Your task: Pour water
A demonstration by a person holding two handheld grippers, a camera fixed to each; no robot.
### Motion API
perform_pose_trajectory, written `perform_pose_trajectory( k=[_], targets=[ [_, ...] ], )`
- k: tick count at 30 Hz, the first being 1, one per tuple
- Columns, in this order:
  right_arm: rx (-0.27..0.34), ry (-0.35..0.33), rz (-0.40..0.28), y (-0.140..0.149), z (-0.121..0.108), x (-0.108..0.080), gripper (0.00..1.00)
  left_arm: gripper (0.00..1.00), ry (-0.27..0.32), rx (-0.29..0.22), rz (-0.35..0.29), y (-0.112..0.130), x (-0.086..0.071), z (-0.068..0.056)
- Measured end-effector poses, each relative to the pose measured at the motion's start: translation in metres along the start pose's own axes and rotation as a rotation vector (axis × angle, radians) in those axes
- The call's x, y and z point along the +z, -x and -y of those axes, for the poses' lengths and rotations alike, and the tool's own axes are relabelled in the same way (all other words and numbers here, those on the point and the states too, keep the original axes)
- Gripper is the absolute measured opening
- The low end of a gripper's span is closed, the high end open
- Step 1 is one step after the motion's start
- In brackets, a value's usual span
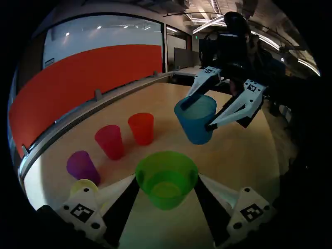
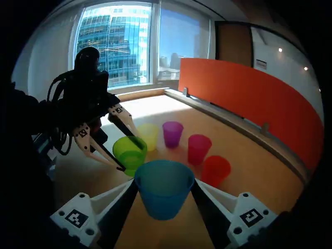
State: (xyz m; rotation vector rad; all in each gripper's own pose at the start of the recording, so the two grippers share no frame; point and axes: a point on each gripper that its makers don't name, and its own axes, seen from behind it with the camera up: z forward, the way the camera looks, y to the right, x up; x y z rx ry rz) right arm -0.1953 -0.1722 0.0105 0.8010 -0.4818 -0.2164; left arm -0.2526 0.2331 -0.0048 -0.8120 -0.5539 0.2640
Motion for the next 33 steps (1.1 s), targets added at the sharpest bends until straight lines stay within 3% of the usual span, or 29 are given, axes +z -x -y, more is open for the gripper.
perform_pose_trajectory(
  k=[15, 33],
  targets=[
    [0.005, -0.022, 0.102, 0.043, -0.002, 0.028, 0.91, 0.86, 0.043, -0.008, 0.073, 0.021, 0.024, -0.003],
    [0.005, -0.038, 0.137, 0.061, -0.004, 0.045, 0.91, 0.86, 0.051, -0.036, 0.080, 0.031, 0.032, 0.003]
  ],
)
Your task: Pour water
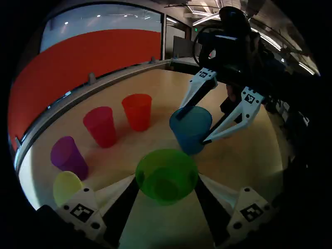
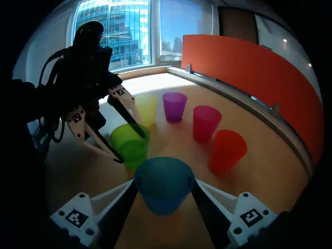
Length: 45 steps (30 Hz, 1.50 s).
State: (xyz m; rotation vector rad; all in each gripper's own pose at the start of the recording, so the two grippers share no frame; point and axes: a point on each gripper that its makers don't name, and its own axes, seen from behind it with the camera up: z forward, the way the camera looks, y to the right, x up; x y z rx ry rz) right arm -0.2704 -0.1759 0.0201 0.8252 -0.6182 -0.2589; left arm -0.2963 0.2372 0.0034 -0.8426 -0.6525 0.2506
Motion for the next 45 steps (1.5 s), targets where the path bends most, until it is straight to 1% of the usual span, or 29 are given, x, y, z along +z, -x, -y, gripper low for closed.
perform_pose_trajectory(
  k=[8, 18, 23, 27, 29, 31, 35, 39, 45],
  targets=[
    [-0.005, 0.005, 0.004, 0.007, 0.002, 0.002, 0.91, 0.86, -0.002, -0.008, -0.004, 0.004, -0.003, 0.002],
    [-0.006, 0.031, 0.018, 0.019, 0.000, -0.005, 0.91, 0.86, -0.006, -0.003, -0.008, 0.005, -0.005, 0.001],
    [-0.009, 0.037, 0.019, 0.020, -0.001, -0.007, 0.91, 0.86, -0.008, 0.009, -0.002, 0.006, -0.007, 0.001],
    [-0.015, 0.044, 0.031, 0.023, -0.002, -0.008, 0.93, 0.87, -0.012, 0.014, 0.004, 0.006, -0.007, 0.002],
    [-0.021, 0.045, 0.046, 0.028, -0.001, -0.008, 0.98, 0.87, -0.011, 0.012, 0.007, 0.007, -0.008, 0.002],
    [-0.026, 0.045, 0.056, 0.031, 0.000, -0.008, 1.00, 0.88, -0.007, 0.008, 0.012, 0.007, -0.009, 0.001],
    [-0.025, 0.048, 0.056, 0.031, 0.002, -0.008, 1.00, 0.98, 0.009, -0.004, 0.014, 0.006, -0.013, -0.003],
    [-0.015, 0.056, 0.048, 0.029, 0.002, -0.012, 1.00, 0.99, 0.011, -0.016, 0.016, 0.007, -0.017, -0.004],
    [-0.006, 0.074, 0.038, 0.030, 0.003, -0.023, 1.00, 0.99, -0.012, -0.007, 0.021, 0.013, -0.027, -0.002]
  ],
)
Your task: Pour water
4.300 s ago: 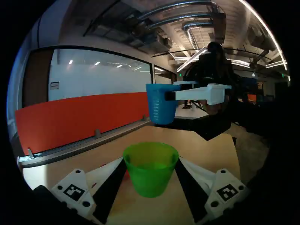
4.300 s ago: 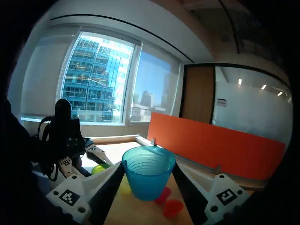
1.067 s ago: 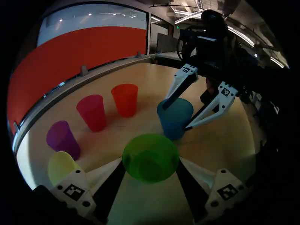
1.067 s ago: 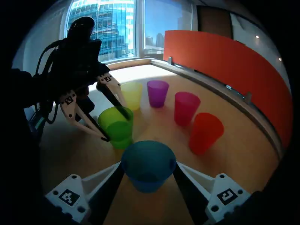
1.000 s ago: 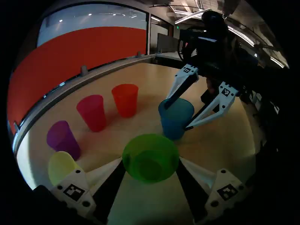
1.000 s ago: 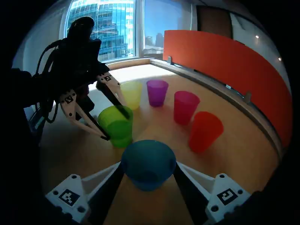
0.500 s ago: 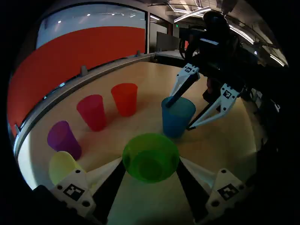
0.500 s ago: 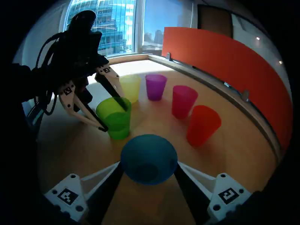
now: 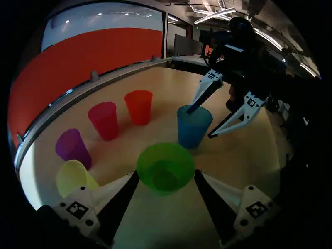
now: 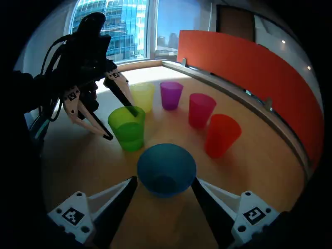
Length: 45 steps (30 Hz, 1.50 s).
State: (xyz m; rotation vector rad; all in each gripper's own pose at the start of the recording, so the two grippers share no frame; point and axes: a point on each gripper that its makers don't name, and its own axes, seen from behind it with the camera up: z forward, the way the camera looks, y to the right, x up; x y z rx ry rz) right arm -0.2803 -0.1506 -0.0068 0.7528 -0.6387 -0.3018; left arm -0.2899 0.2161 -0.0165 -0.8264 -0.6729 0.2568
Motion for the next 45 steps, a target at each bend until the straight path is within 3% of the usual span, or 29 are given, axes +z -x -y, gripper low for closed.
perform_pose_trajectory(
  k=[15, 26, 35, 45],
  targets=[
    [0.056, 0.083, -0.040, 0.018, 0.004, -0.045, 1.00, 0.99, -0.103, -0.034, -0.032, 0.015, -0.045, 0.006],
    [0.089, 0.134, -0.115, 0.006, 0.007, -0.074, 1.00, 0.99, -0.181, -0.063, -0.099, 0.014, -0.072, 0.010],
    [0.116, 0.211, -0.221, -0.022, -0.004, -0.098, 1.00, 0.99, -0.273, -0.059, -0.212, -0.013, -0.095, 0.020],
    [0.166, 0.353, -0.353, -0.046, -0.026, -0.122, 1.00, 0.99, -0.359, -0.103, -0.339, -0.027, -0.122, 0.029]
  ],
)
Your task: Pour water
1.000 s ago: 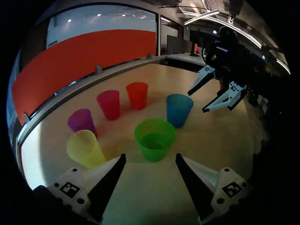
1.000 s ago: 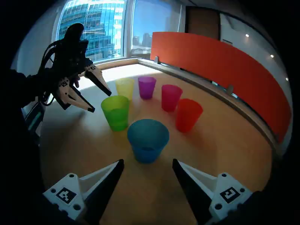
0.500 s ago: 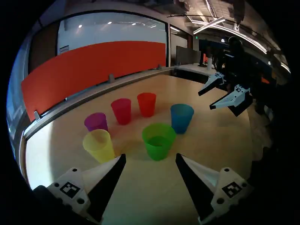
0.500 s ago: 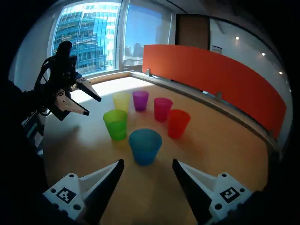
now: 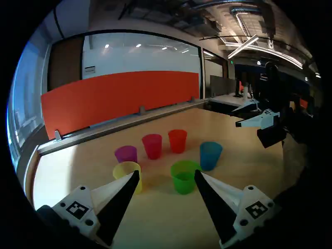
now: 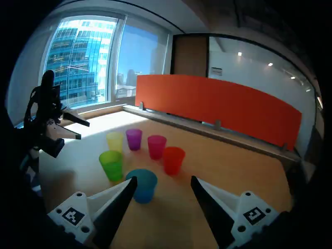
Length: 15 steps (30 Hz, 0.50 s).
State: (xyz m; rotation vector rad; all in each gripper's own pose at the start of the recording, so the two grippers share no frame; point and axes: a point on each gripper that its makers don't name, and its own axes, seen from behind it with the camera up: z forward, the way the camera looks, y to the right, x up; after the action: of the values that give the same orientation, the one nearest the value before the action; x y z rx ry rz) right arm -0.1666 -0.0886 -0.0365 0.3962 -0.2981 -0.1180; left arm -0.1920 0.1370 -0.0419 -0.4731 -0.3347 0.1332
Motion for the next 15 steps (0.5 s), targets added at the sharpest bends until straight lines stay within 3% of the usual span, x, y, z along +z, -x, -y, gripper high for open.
perform_pose_trajectory(
  k=[15],
  targets=[
    [0.073, 0.238, -0.155, -0.018, -0.046, -0.015, 1.00, 0.99, -0.219, -0.070, -0.162, -0.020, -0.024, 0.046]
  ],
)
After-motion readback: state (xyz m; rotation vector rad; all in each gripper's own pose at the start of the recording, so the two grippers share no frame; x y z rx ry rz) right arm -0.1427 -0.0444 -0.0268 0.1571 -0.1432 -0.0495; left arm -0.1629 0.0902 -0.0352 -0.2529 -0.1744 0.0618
